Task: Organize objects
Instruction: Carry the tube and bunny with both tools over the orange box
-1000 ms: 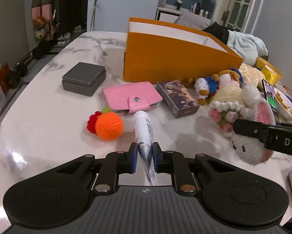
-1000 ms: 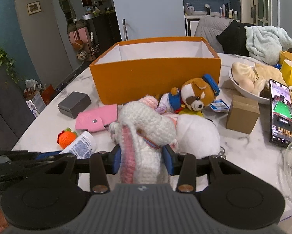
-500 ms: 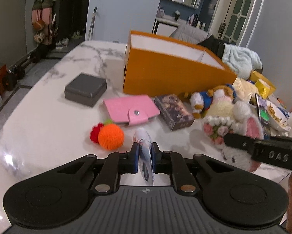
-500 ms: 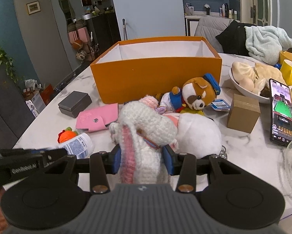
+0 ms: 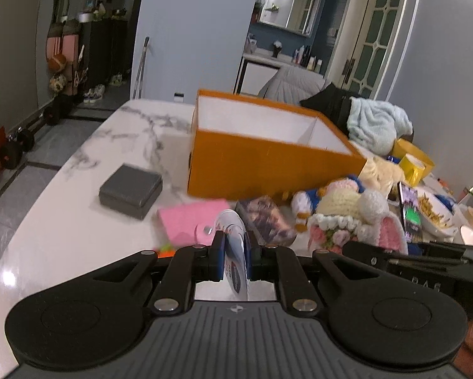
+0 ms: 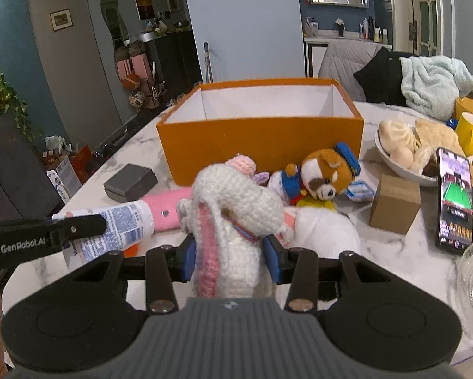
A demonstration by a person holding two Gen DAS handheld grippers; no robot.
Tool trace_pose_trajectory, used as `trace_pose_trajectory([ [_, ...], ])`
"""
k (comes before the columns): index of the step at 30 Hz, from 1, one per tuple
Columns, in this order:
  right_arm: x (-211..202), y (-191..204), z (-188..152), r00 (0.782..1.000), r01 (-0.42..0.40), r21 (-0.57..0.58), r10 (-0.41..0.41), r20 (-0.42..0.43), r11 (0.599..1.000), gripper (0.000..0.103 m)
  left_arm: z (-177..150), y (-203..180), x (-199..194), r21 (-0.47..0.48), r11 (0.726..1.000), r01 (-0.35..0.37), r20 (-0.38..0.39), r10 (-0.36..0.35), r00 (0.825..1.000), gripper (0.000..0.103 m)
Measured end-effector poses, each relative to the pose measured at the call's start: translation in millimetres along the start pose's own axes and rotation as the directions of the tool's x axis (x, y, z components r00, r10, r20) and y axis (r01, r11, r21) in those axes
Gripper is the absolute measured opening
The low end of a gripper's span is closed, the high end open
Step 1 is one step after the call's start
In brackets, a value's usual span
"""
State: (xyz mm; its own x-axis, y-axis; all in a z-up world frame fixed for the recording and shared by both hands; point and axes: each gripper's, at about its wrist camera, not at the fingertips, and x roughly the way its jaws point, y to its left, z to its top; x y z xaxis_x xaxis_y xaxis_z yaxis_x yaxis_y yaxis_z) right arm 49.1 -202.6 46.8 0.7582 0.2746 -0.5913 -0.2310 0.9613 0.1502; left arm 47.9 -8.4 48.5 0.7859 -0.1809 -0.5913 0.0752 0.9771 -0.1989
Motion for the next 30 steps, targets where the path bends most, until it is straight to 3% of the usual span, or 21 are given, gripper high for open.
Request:
trace_pose_trajectory([
  [12,2,-3,63,0.994,0.033,-0.051,-0.028,0.103,0.998,0.046,82,-23,27,0.054,0.996,0.065,0.090,-0.070,0.993,0.015],
  [22,43,-21,132,0.994,0.030,-0.052,-0.025,0.110,0.998,0.046,132,-27,72,0.123,0.991,0.054,0.072,-0.063,0.995,0.015],
  [30,95,-32,166,0.997,0.050,-0.057,-0.046,0.065,0.997,0.046,150,-21,124,0.090,0.995,0.050,-0.002,-0.050,0.999,0.015],
])
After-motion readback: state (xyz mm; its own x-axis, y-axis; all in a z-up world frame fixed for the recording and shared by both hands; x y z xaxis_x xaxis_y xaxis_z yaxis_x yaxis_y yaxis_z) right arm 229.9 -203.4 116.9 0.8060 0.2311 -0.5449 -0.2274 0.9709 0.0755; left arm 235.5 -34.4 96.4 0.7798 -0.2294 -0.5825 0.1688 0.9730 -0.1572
